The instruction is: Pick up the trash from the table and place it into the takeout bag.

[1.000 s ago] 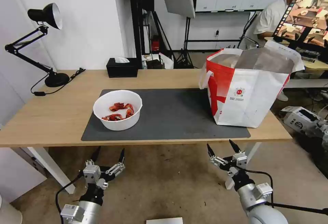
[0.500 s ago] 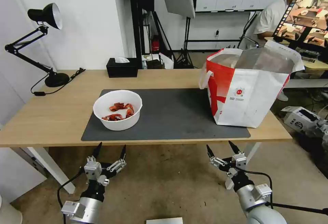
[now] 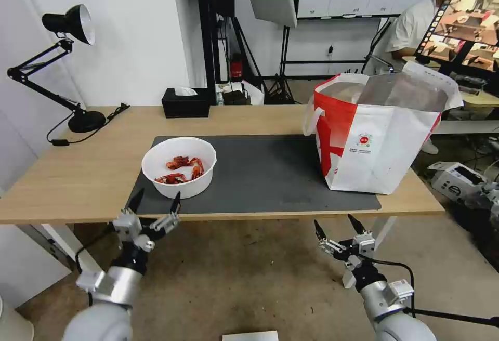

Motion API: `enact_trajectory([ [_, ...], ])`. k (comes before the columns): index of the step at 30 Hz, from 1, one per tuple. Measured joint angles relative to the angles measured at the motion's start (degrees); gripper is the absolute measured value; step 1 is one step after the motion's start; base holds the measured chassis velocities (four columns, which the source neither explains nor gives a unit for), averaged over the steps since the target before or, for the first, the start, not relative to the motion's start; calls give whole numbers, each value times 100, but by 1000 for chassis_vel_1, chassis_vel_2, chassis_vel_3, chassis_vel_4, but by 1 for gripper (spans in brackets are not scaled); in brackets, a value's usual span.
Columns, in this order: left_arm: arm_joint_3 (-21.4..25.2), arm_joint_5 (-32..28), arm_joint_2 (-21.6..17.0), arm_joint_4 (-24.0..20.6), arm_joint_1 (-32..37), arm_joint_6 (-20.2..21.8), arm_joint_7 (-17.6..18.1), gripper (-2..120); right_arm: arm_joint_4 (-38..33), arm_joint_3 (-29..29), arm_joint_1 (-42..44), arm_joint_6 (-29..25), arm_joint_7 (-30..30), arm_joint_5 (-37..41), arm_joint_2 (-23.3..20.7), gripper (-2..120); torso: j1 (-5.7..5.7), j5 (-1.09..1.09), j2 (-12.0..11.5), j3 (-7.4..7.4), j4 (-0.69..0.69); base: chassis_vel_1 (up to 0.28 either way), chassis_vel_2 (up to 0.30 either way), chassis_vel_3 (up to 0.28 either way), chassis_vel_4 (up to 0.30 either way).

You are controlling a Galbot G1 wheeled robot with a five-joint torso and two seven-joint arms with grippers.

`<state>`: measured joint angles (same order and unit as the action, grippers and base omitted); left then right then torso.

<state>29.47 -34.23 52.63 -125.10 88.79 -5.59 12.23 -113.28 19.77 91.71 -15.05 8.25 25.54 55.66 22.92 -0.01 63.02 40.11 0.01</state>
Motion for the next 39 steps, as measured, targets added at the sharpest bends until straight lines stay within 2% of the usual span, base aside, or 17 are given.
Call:
enact_trajectory([
  [1,0,0,0,0,0,0,0,100,0,0,0,0,0,0,0,100,0,0,0,0,0,0,0,0,0],
  [3,31,-688,-438,-34,-393,494,164,100,-2,0,-1,0,0,1,-1,100,0,0,0,0,-1,0,0,0,0],
  [4,31,-688,-438,-34,-393,494,164,100,-2,0,-1,0,0,1,-1,100,0,0,0,0,-1,0,0,0,0],
  [7,30,-1633,-1018,24,-968,1229,350,100,-4,0,-2,0,1,1,-1,100,0,1,0,0,-2,0,0,0,0],
  [8,30,-1633,-1018,24,-968,1229,350,100,-4,0,-2,0,1,1,-1,100,0,1,0,0,-2,0,0,0,0],
  [11,8,-2238,-1375,184,-1459,1841,521,100,-6,0,-2,0,-1,1,-1,100,0,1,0,0,0,0,0,0,0],
  [12,8,-2238,-1375,184,-1459,1841,521,100,-6,0,-2,0,-1,1,-1,100,0,1,0,0,0,0,0,0,0],
  [15,-27,-3291,-1672,407,-2078,2702,689,100,-6,0,-2,0,-1,1,-1,100,0,1,0,0,0,0,0,0,0],
  [16,-27,-3291,-1672,407,-2078,2702,689,100,-6,0,-2,0,-1,1,-1,100,0,1,0,0,0,0,0,0,0],
  [18,-144,-3932,-1836,640,-2508,3223,721,100,-6,1,-2,0,-1,1,-1,100,0,1,0,0,0,0,0,0,0],
  [19,-144,-3932,-1836,640,-2508,3223,721,100,-6,1,-2,0,-1,1,-1,100,0,1,0,0,0,0,0,0,0],
  [22,-551,-4869,-2041,1088,-3281,3972,808,100,-6,0,-2,0,-1,1,-1,100,1,1,0,1,-1,0,0,0,0],
  [23,-551,-4869,-2041,1088,-3281,3972,808,100,-6,0,-2,0,-1,1,-1,100,1,1,0,1,-1,0,0,0,0],
  [26,-694,-5338,-2144,1399,-3640,4423,1019,100,-6,1,-2,0,-1,1,-1,100,1,2,0,0,0,0,0,0,0],
  [30,-763,-5600,-2157,1628,-3831,4598,1264,100,-6,1,-2,0,-1,1,-1,100,1,0,0,0,0,0,0,0,0],
  [39,-914,-5780,-2183,1999,-4079,4698,1381,100,-6,1,-2,1,-1,1,-1,100,0,1,0,0,1,0,0,0,0],
])
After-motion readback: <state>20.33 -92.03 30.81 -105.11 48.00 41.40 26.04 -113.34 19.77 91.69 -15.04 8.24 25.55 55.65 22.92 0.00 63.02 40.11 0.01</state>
